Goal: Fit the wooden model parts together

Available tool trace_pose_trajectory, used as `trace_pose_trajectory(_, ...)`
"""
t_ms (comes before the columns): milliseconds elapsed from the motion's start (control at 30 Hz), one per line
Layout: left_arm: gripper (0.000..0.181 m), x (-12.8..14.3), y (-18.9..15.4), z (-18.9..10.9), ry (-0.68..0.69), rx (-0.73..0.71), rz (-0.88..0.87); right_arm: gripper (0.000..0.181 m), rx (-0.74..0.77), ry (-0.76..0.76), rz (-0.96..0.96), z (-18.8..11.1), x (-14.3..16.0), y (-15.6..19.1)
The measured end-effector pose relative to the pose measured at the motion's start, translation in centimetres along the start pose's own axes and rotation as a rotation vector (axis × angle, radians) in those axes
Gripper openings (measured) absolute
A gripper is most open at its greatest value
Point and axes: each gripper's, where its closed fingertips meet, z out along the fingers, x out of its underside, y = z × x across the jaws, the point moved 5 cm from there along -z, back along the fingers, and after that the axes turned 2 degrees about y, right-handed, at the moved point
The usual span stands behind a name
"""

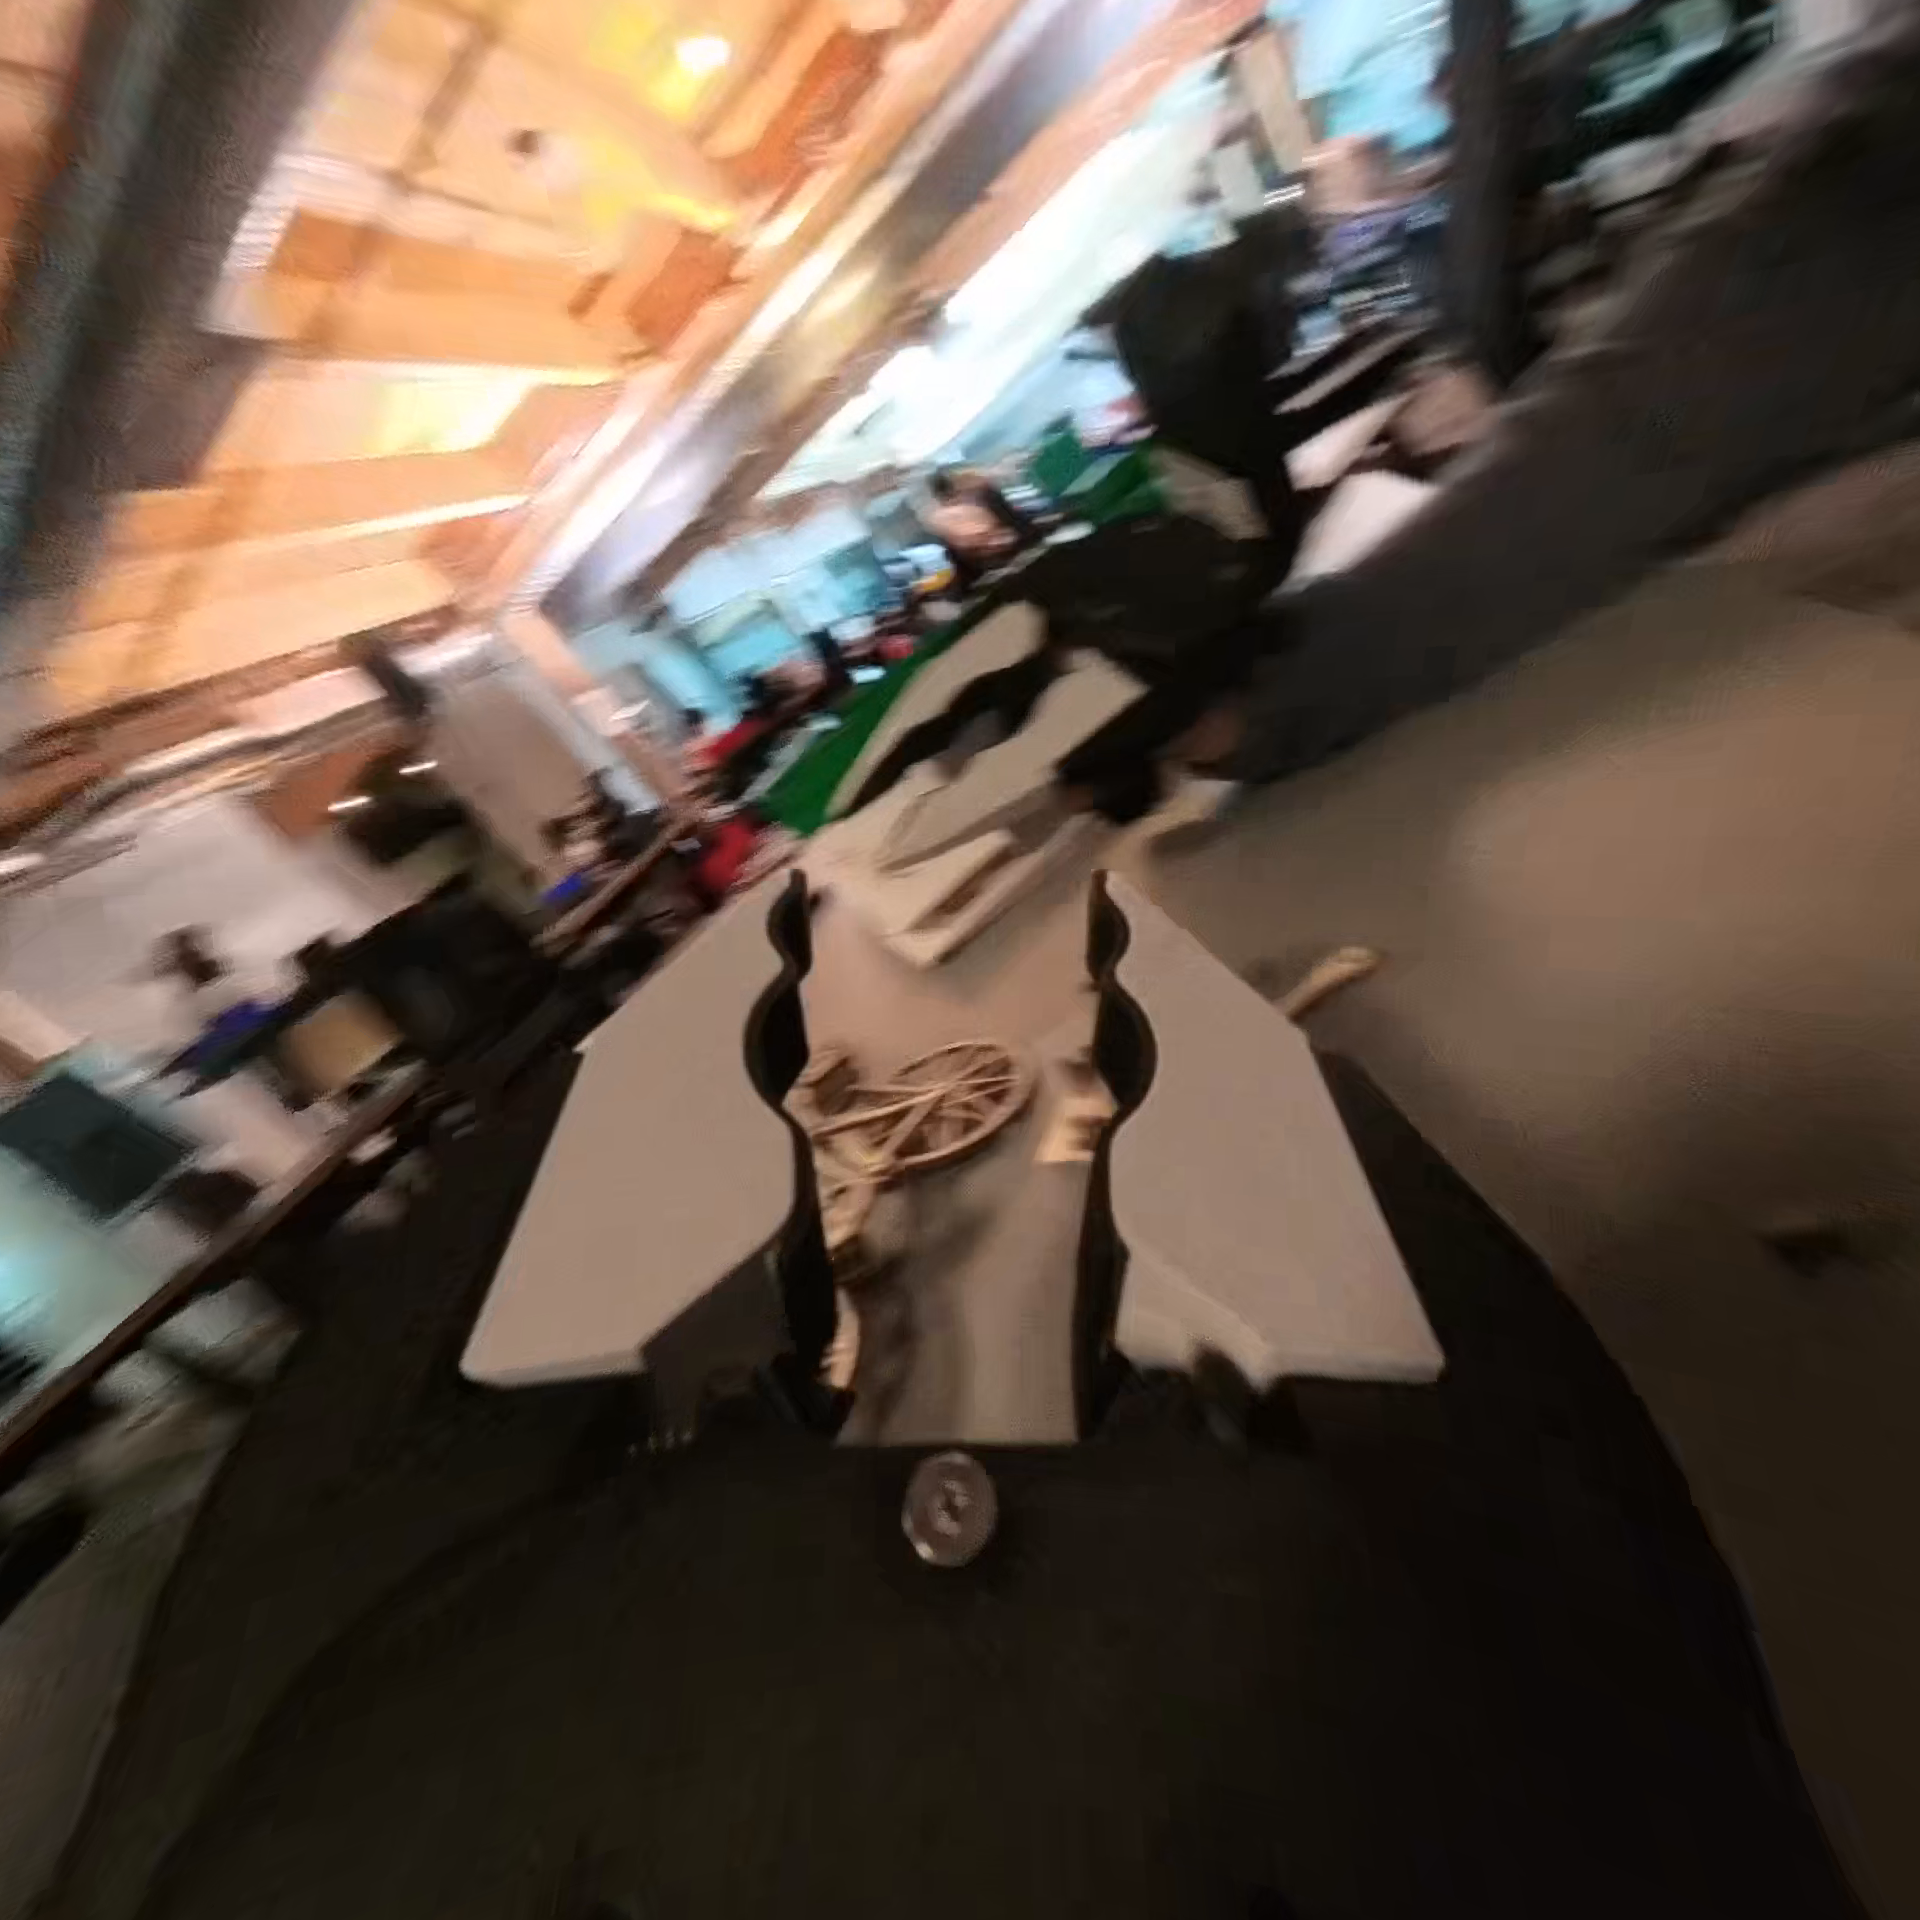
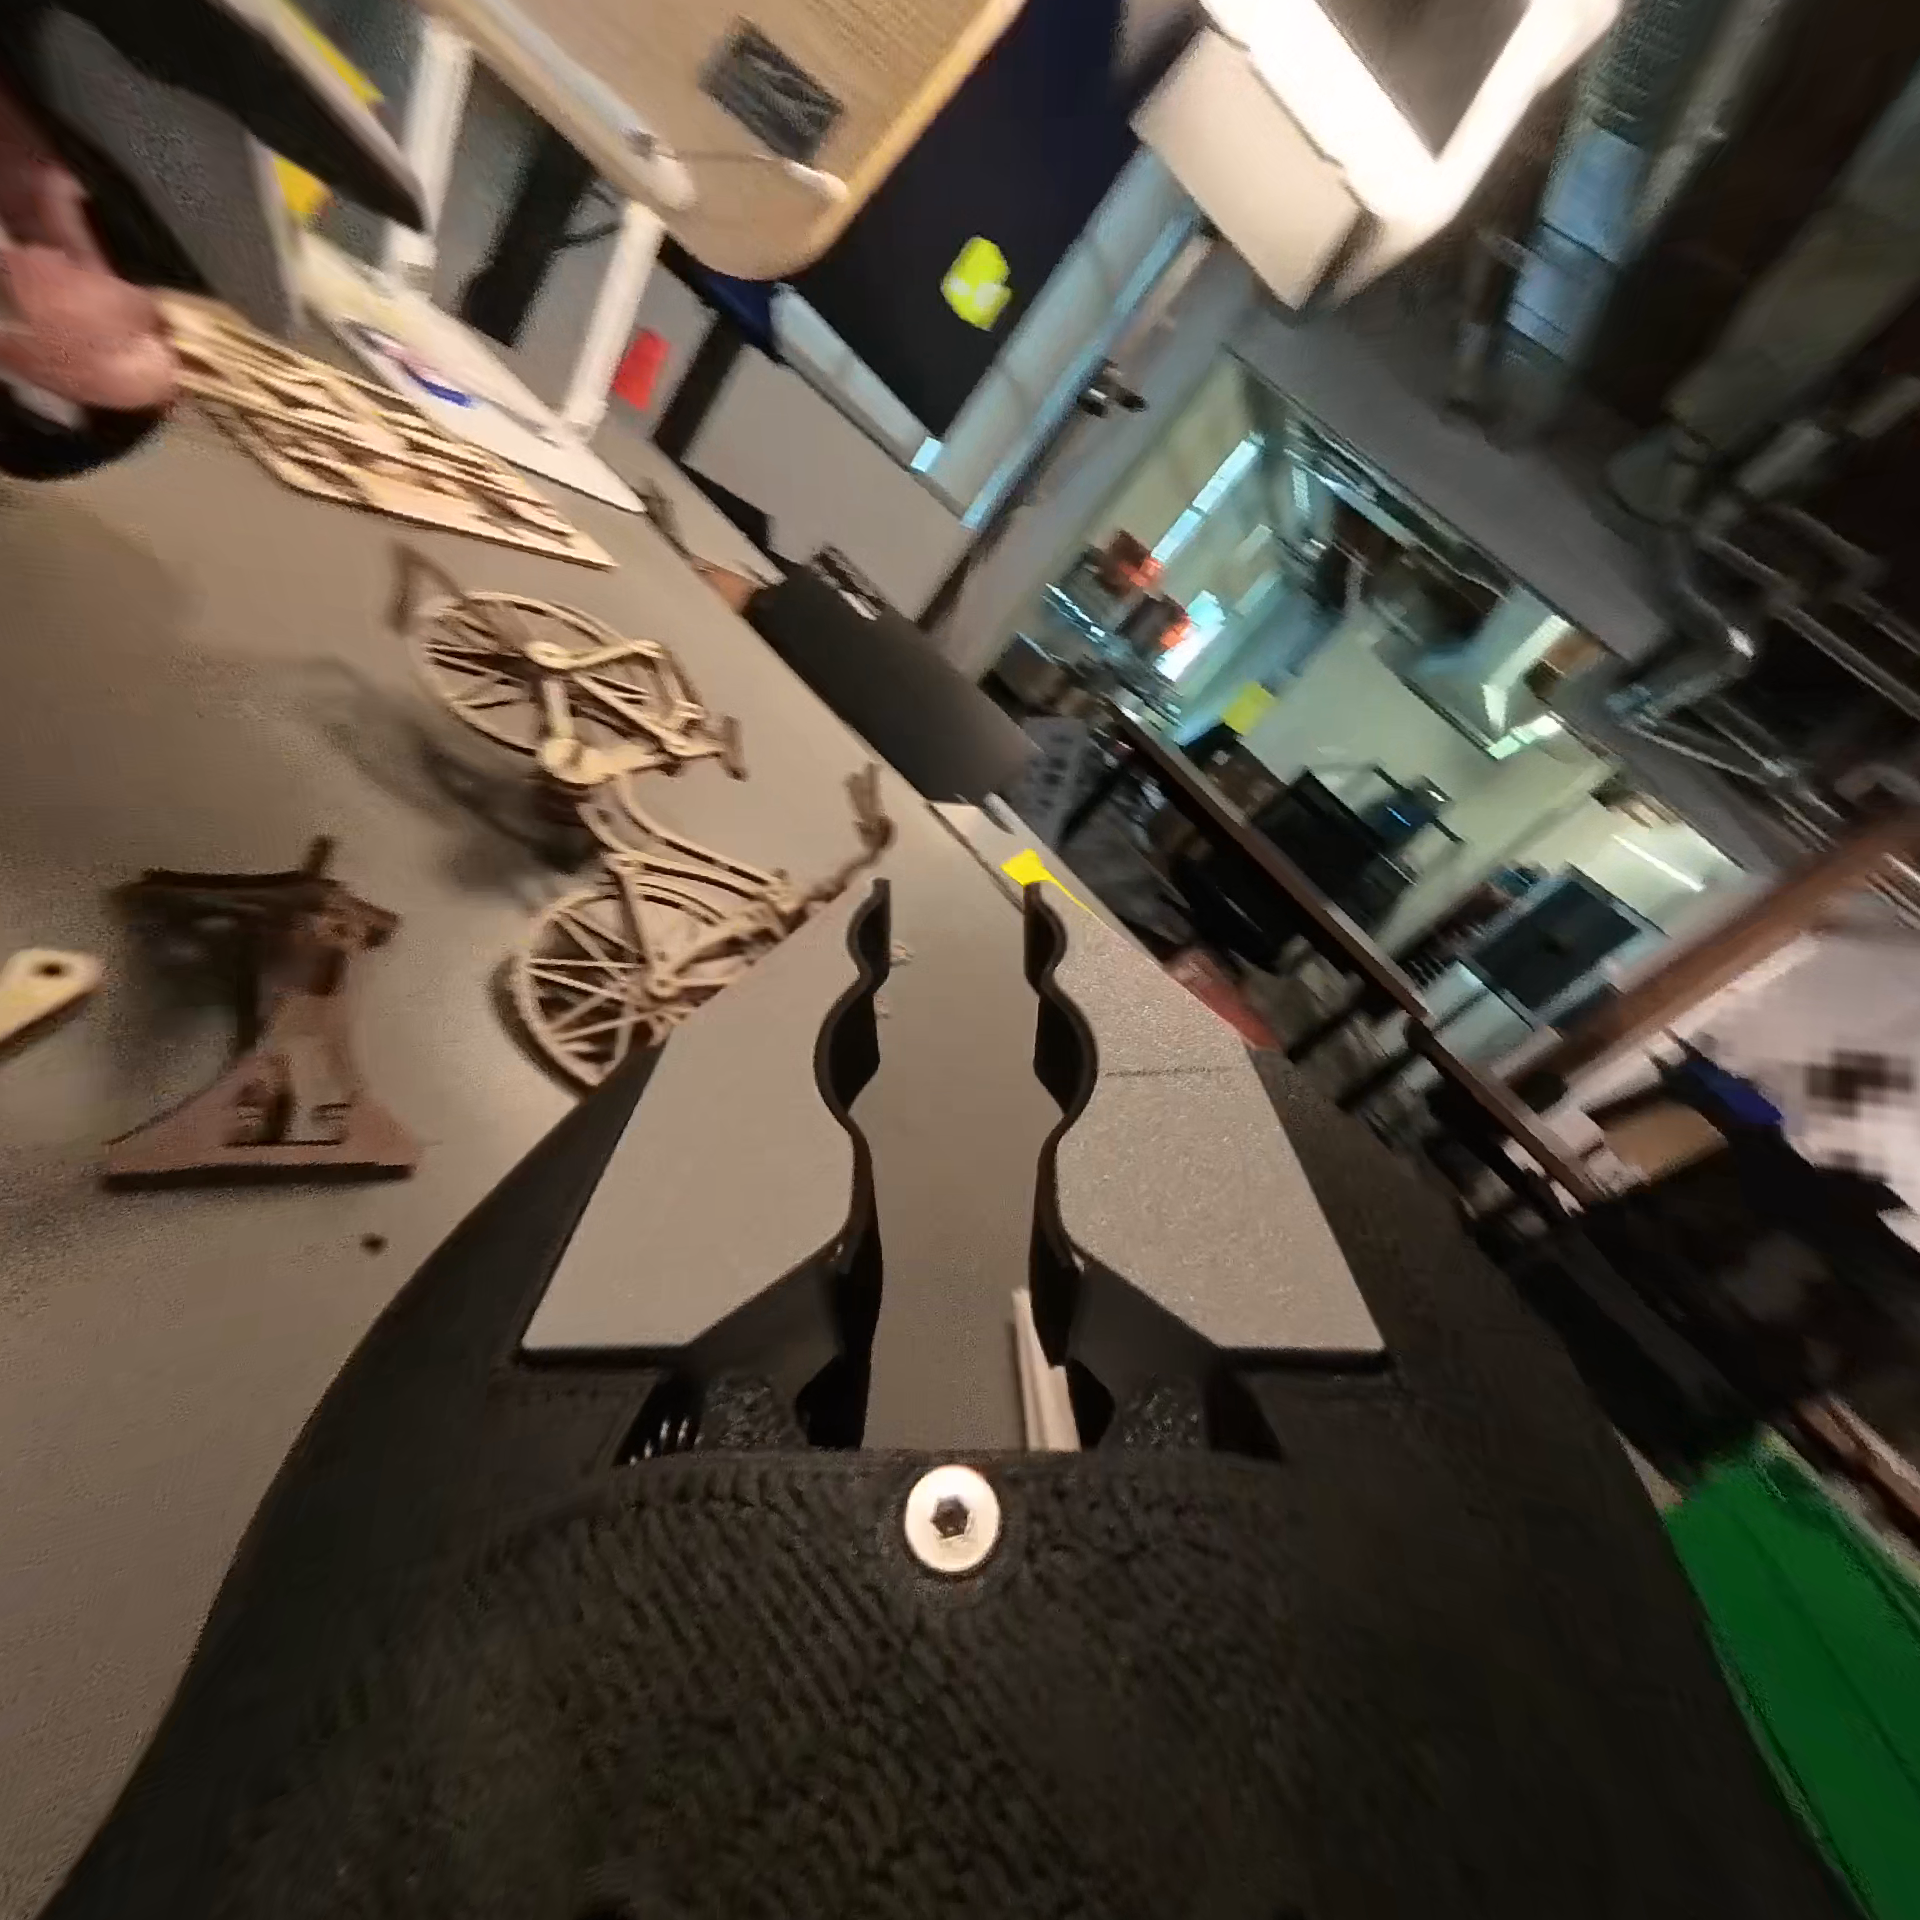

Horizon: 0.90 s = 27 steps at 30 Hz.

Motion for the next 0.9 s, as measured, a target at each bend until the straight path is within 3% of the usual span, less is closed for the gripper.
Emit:
trace_pose_trajectory(67, 0.052, 0.2, -1.6, 0.4, 0.033, 0.143, -0.033, 0.024, -0.071, -0.031, -0.018, 0.2, -0.5, 1.0)
trace_pose_trajectory(200, 0.051, 1.3, -2.1, 1.2, 0.149, 0.291, -0.123, 0.024, -0.144, -0.062, -0.014, 0.7, -0.6, 1.5)
trace_pose_trajectory(300, 0.057, 3.4, -1.9, 2.2, 0.325, 0.389, -0.19, 0.023, -0.166, -0.079, 0.001, 1.0, -0.6, 1.4)
trace_pose_trajectory(367, 0.052, 4.7, -1.6, 3.0, 0.414, 0.411, -0.207, 0.023, -0.176, -0.083, 0.007, 1.2, -0.5, 1.3)
trace_pose_trajectory(433, 0.047, 4.9, -1.8, 3.3, 0.408, 0.472, -0.196, 0.023, -0.191, -0.078, 0.017, 1.3, -0.4, 1.4)
trace_pose_trajectory(633, 0.056, 5.9, -2.1, 3.9, 0.496, 0.581, -0.272, 0.02, -0.241, -0.083, 0.031, 1.0, -0.5, 1.8)
trace_pose_trajectory(700, 0.052, 6.0, -1.8, 3.9, 0.5, 0.596, -0.302, 0.02, -0.301, -0.08, 0.05, 0.9, -0.5, 2.3)
trace_pose_trajectory(767, 0.032, 6.5, -1.4, 3.8, 0.511, 0.603, -0.3, 0.02, -0.395, -0.05, 0.068, 0.6, -0.4, 3.1)
trace_pose_trajectory(900, 0.039, 6.5, -1.1, 3.5, 0.475, 0.66, -0.304, 0.031, -0.509, 0.023, 0.101, -0.2, -1.1, 3.8)
